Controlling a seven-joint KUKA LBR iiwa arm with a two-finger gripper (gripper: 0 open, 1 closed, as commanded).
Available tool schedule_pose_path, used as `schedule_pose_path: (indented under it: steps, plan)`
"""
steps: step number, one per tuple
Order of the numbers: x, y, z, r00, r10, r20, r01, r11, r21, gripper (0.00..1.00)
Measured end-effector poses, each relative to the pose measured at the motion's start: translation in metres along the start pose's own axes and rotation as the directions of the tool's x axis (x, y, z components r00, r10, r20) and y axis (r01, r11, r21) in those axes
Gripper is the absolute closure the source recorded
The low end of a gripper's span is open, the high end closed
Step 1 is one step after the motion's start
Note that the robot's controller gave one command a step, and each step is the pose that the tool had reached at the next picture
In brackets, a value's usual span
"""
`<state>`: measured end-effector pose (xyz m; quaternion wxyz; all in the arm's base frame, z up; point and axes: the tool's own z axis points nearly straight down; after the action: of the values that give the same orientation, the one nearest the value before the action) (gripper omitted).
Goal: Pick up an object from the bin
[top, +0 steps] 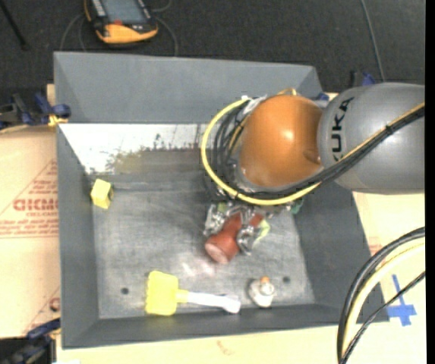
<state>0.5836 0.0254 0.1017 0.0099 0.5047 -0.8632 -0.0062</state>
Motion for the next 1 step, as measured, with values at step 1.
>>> schedule_pose_path:
  steps: [1]
  plan:
    - [-0.0035, 0.0017, -0.0399, 1.0, -0.027, 0.001, 0.027, 1.0, 0.003, 1.0]
